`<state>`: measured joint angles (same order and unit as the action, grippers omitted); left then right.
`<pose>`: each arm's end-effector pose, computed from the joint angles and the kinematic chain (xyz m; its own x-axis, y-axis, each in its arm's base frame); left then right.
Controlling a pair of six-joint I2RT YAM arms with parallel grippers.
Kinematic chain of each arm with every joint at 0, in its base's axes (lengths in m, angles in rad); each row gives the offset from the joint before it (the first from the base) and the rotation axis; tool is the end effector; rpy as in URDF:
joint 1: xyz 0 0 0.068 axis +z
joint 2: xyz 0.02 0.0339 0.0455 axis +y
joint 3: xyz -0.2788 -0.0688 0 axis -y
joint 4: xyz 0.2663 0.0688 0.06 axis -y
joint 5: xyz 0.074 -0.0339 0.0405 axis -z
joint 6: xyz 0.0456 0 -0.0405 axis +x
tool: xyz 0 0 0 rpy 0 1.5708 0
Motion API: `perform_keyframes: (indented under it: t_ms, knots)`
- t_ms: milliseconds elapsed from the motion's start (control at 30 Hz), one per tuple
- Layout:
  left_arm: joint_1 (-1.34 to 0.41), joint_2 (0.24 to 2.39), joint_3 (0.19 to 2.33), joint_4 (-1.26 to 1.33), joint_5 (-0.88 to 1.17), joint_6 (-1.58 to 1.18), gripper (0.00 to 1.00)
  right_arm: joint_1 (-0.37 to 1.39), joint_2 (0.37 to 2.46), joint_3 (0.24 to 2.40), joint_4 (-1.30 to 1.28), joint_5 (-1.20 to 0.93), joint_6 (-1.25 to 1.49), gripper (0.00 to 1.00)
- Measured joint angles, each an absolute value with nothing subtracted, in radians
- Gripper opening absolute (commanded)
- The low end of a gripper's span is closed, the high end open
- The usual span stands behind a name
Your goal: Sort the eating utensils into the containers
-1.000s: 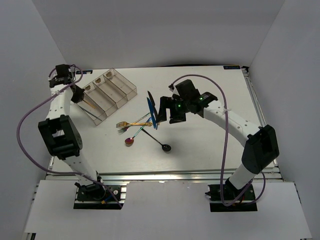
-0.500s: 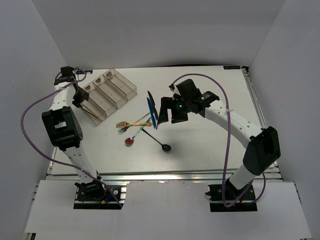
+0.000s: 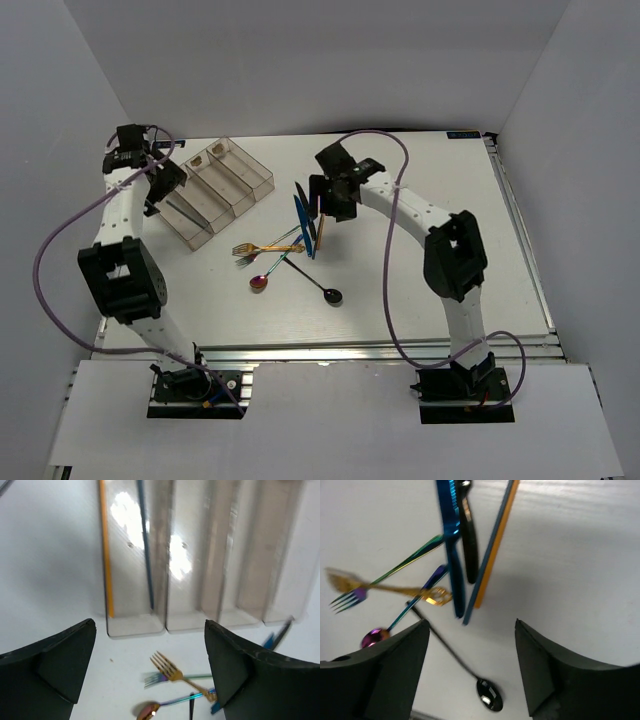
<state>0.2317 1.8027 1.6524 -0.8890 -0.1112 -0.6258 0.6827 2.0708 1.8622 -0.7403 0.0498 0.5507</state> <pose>0.4045 0.1006 0.3014 -0.5143 -0.7194 -0.4668 -0.7208 0.6575 -0.2193 0.3865 0.3113 0.2646 -0.8553 -0.0219 -0.5176 -0.1878 0.9443 0.2704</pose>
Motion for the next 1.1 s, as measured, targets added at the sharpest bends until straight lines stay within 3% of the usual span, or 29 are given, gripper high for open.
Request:
perform_keyframes:
  t_ms: [167,233,567,1100]
  knots:
    - [0.101,1.535,1.477,-0.877,-0.104,-0.605,0.98,0.681,2.217,1.946,-0.761,0.155,0.554,0.5]
    - [0.059,1.441,1.395,-0.881,-0.089,-0.598,0.98,0.681,2.246,1.948,-0.764,0.17,0.55,0.47]
    - [0.016,1.321,1.195,-0.945,-0.109,-0.566,0.98,0.681,2.266,1.913,-0.735,0.177,0.543,0.44]
    - [-0.032,1.311,1.162,-0.961,-0.117,-0.554,0.98,0.681,2.31,1.91,-0.711,0.147,0.559,0.42]
